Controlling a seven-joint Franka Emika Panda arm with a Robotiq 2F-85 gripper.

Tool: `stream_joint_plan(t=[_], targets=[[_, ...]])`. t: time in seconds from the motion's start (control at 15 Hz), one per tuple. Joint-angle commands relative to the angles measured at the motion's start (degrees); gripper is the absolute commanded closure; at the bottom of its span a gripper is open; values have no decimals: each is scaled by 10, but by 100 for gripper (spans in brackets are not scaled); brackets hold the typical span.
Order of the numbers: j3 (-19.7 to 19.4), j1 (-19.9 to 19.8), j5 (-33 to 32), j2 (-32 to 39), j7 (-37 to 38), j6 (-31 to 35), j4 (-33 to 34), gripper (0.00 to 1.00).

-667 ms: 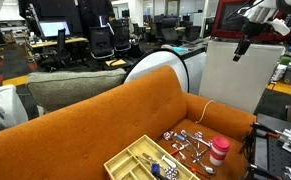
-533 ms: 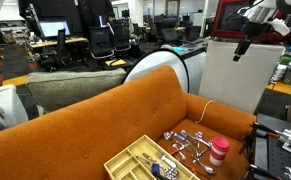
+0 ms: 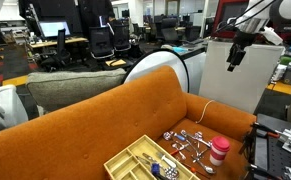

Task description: Pick up a spoon and place it in the box

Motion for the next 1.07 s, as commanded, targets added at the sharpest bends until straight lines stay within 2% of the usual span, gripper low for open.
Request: stream_joint_plan(t=[0.0, 0.07, 0.67, 1.0], targets=[[22, 5, -8, 51, -3, 59, 2, 0], [21, 4, 6, 25, -4, 28, -3, 0], [24, 3, 6, 27, -1, 32, -3, 0], [56, 32, 12, 104, 28, 73, 20, 0]])
